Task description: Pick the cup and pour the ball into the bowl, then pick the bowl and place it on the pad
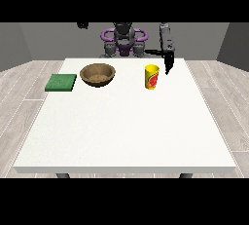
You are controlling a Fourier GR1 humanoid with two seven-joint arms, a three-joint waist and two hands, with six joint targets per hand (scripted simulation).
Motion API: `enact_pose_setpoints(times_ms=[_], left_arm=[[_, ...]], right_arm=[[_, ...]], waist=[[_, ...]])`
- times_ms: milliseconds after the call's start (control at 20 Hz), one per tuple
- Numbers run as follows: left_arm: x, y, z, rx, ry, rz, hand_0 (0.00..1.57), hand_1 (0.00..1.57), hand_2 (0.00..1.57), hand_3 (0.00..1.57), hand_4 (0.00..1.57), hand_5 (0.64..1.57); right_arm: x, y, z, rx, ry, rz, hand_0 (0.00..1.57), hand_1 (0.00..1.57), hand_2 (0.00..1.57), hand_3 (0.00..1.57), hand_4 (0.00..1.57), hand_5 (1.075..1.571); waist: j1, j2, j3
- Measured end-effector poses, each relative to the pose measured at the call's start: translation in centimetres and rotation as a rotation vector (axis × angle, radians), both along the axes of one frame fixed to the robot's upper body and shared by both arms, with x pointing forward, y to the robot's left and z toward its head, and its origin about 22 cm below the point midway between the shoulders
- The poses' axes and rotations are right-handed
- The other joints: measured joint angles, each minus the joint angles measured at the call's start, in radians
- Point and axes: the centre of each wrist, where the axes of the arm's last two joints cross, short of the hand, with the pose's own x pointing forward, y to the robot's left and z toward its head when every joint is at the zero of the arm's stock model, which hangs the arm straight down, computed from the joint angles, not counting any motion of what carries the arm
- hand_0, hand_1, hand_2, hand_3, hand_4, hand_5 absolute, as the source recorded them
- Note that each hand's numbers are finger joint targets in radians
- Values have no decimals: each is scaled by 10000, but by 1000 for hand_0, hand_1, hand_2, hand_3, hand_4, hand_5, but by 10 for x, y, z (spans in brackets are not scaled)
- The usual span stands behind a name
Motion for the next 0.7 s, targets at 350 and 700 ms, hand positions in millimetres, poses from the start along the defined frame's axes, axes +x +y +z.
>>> enact_pose_setpoints(times_ms=[350, 700], left_arm=[[6, -2, -30, -190, 181, 276, 0, 0, 0, 0, 0, 1418], [11, 16, -42, -266, -70, 688, 0, 0, 0, 0, 0, 1430]], right_arm=[[-4, -25, 2, 73, -7, 75, 0, 0, 0, 0, 0, 1568], [-18, -51, 11, 15, -489, 180, 0, 0, 0, 0, 0, 1567]], waist=[[-209, 59, 1], [-699, 463, -3]])
